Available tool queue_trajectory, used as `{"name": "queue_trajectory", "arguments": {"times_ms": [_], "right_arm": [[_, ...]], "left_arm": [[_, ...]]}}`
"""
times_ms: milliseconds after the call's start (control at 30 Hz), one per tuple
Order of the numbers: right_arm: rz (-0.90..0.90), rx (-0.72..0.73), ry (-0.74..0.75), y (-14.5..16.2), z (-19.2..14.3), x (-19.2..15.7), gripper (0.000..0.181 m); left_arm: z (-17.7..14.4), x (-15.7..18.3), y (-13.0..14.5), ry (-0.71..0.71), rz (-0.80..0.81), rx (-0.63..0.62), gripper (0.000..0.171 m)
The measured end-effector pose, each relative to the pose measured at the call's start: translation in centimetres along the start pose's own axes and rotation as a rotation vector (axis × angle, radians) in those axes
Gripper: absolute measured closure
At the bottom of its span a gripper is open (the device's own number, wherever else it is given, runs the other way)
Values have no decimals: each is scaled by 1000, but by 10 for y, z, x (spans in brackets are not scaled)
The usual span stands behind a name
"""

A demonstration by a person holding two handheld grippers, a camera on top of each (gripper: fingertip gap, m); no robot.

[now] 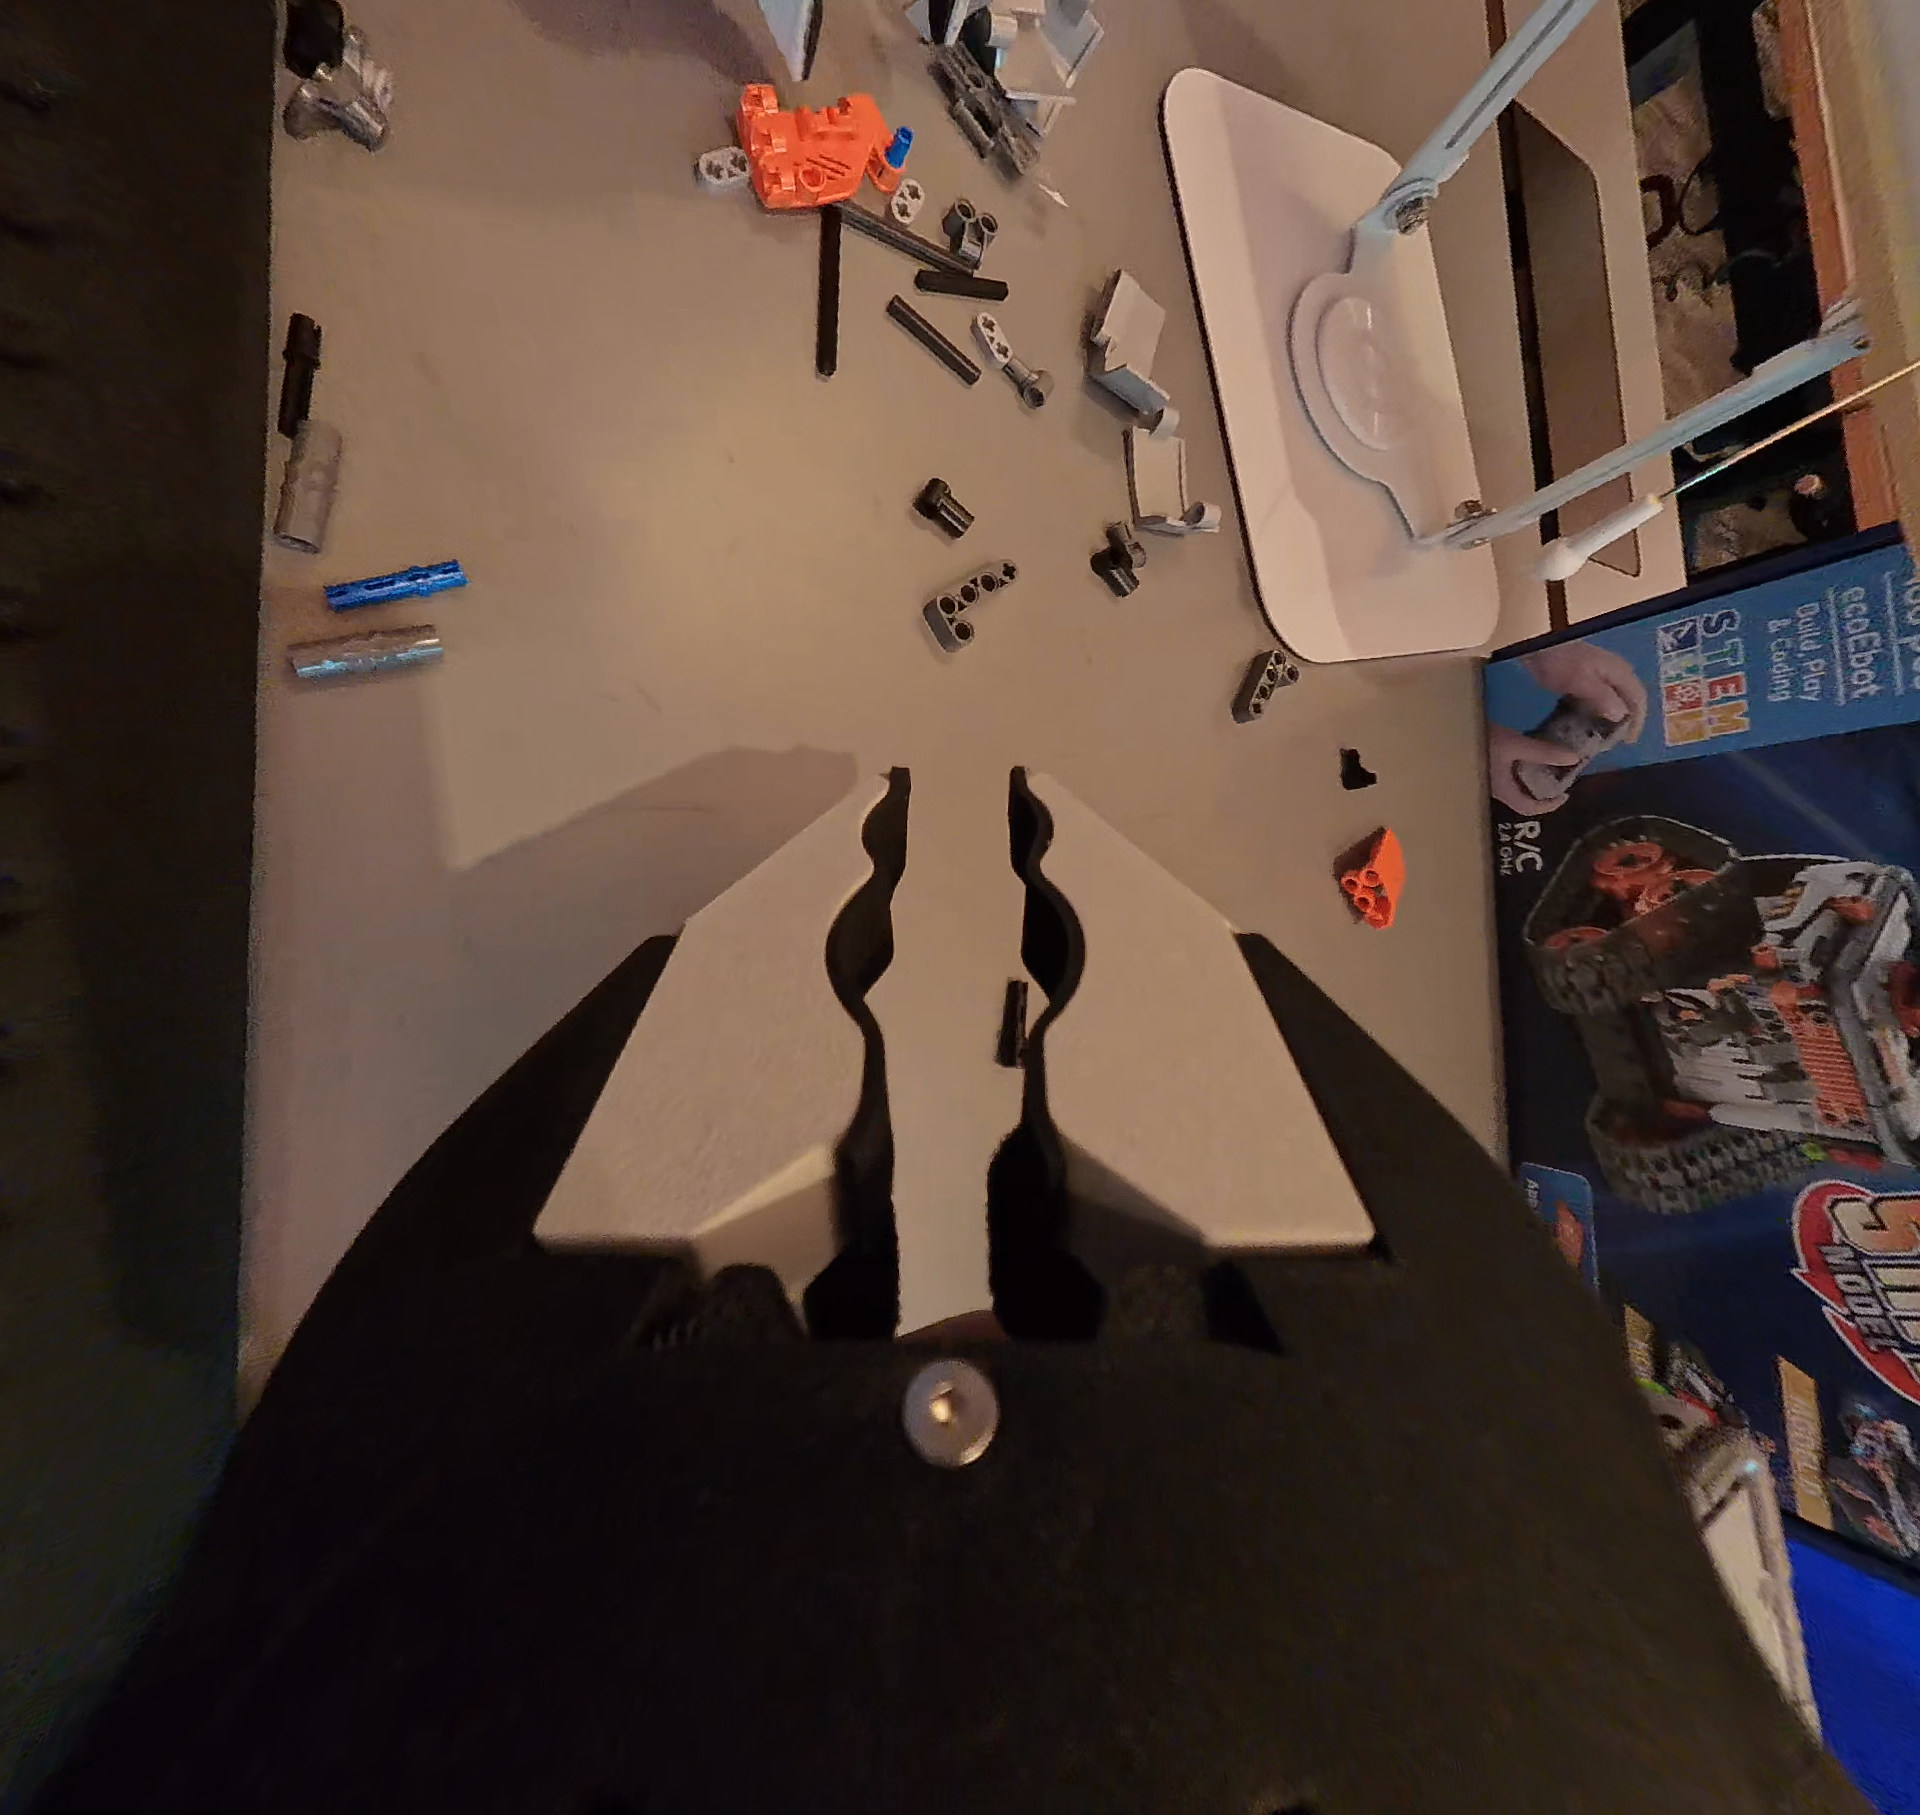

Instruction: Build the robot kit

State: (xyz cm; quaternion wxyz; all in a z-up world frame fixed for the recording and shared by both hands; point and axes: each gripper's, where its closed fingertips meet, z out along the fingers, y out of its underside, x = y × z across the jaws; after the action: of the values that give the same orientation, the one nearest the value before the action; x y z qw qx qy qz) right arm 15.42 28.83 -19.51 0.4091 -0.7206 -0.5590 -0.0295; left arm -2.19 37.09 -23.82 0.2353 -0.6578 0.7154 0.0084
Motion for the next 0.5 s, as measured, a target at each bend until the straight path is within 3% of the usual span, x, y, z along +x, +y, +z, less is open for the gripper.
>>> {"name": "queue_trajectory", "arguments": {"times_ms": [67, 333, 500], "right_arm": [[5, 2, -6, 3, 3, -1, 165], [6, 34, -28, 6, 6, -7, 168], [12, 51, -24, 7, 4, -5, 170]], "left_arm": [[3, 1, 1, 28, -25, -2, 136], [17, 3, 1, 6, 52, -46, 163], [19, 2, -5, 7, 57, -9, 164]]}}
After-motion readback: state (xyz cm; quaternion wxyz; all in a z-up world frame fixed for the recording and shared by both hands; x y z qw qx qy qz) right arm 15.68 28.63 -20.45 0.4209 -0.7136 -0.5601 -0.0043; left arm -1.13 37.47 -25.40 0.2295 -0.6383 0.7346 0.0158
